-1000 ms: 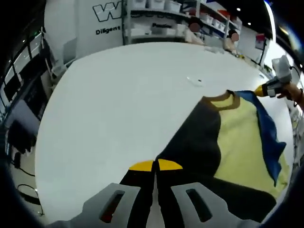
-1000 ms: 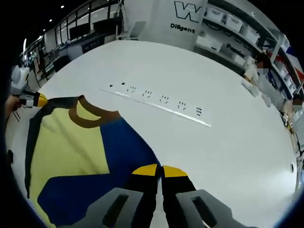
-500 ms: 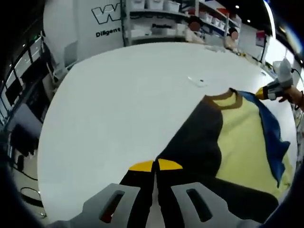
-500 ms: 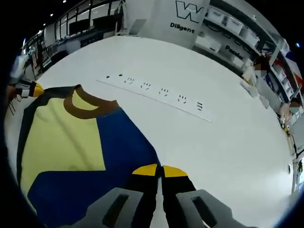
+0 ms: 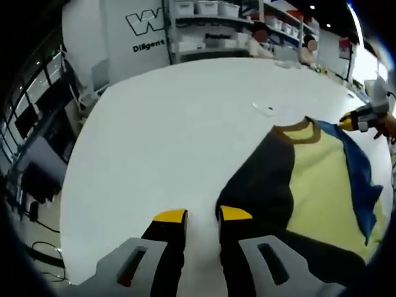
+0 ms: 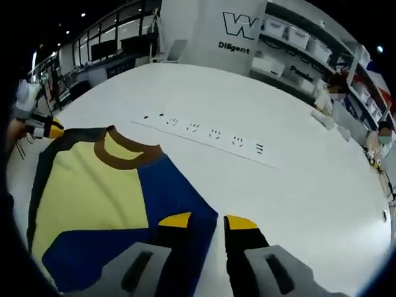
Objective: Fold the garment on the visible template until the final outline fits inside the template.
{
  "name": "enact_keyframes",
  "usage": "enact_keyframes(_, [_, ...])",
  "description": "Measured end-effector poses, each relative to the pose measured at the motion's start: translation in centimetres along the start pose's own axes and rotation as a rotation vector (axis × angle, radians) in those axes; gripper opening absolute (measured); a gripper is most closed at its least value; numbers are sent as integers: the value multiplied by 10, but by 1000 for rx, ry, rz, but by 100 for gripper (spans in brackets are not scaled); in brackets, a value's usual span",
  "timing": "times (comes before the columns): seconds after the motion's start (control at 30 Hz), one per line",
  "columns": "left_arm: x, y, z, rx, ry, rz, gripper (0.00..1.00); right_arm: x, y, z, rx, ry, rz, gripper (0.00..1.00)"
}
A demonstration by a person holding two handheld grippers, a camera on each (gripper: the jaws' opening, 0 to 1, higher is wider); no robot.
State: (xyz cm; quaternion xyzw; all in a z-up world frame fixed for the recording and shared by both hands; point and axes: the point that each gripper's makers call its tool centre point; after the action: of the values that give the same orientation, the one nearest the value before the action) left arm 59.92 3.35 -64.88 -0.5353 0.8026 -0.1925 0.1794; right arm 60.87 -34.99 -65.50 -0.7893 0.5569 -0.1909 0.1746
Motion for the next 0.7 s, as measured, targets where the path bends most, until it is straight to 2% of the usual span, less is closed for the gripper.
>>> enact_keyframes(0.07, [-4,-4,1,21,3,-17,32,-2,-3,-4,15,-12,8,33])
enact_keyframes(0.17, [-4,-8,-9,46,18,-57,46,-11,-5,-12,34,-51,14,44])
enact_keyframes(0.3, [1,-8,-16,63,37,-59,54,-20,-6,-18,53,-78,12,62])
enact_keyframes(0.37, [5,-7,-20,76,67,-95,60,-30,0,-26,50,-107,27,65])
enact_keyframes(0.47, [10,-4,-26,80,72,-99,67,-46,-4,-33,82,-187,75,71])
enact_keyframes(0.53, [13,-2,-29,82,90,-106,69,-51,-2,-35,77,-200,63,76])
enact_keyframes(0.6, [18,-3,-34,96,125,-147,70,-59,0,-39,74,-215,45,78])
enact_keyframes(0.7, [25,-4,-40,108,153,-167,72,-76,1,-47,101,-293,70,80])
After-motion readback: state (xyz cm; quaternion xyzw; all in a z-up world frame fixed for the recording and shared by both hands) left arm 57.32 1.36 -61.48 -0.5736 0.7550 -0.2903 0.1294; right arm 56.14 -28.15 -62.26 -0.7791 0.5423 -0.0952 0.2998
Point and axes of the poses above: the point that each gripper's makers call its tool centre point, and the gripper's own axes: z roughly forward along the fingers, x roughly to its right, y roughly out of its underside, and after that the axes turned 13 degrees about -x, right-handed
